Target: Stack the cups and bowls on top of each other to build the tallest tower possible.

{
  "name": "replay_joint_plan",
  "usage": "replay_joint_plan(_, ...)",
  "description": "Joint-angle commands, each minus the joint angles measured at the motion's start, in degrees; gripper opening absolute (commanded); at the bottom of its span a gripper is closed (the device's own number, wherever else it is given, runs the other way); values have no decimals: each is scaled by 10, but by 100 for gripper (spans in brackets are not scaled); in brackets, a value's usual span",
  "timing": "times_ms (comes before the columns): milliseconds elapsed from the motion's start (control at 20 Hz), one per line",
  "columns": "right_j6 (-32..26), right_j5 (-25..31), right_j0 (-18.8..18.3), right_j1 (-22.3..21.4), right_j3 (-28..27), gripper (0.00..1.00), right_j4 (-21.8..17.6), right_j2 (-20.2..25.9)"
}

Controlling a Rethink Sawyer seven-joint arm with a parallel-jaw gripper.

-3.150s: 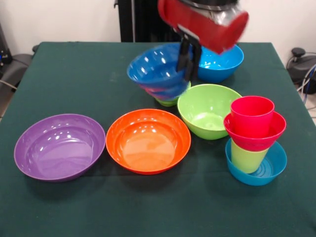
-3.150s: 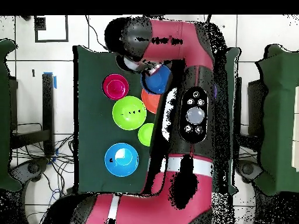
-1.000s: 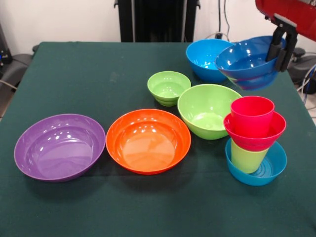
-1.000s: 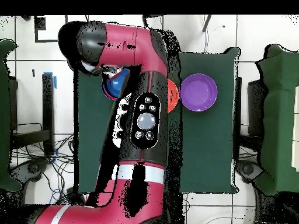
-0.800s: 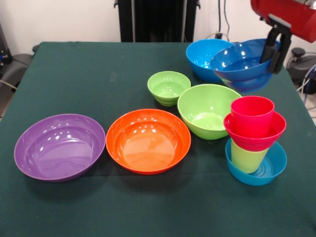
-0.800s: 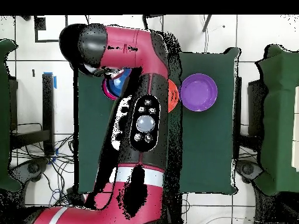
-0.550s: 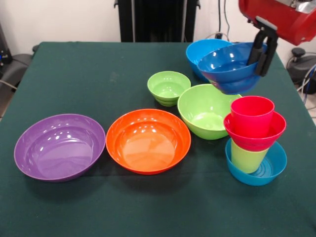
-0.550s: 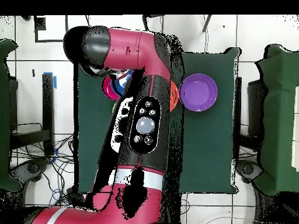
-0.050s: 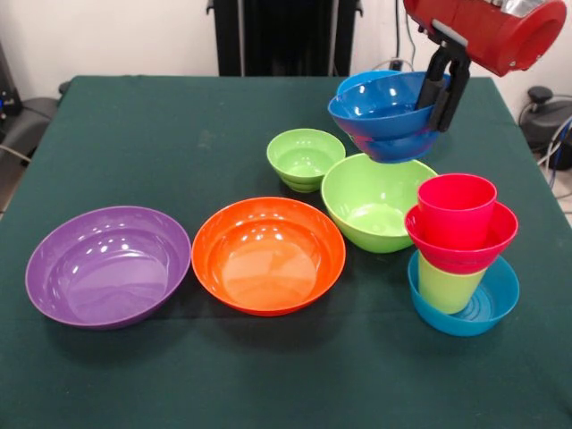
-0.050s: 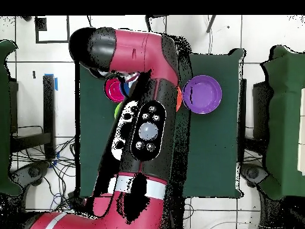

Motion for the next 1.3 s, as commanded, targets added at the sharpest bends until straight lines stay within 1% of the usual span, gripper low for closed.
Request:
replay_joint_plan(50,110,-21,13,17,57,0,12,29)
replay_joint_plan(300,122,-50,24,15,76,0,19,26)
replay_joint_plan(500,129,-60,31,17,78,0,22,20)
replay_joint_plan(800,125,-73,39,21,84,0,30,8)
replay_joint_plan(1050,123,-108,44,25,96,0,31,0)
replay_joint_plan(1200,114,-108,46,26,97,0,23,-10)
replay_joint_plan(1300,110,-97,50,27,95,0,15,-22)
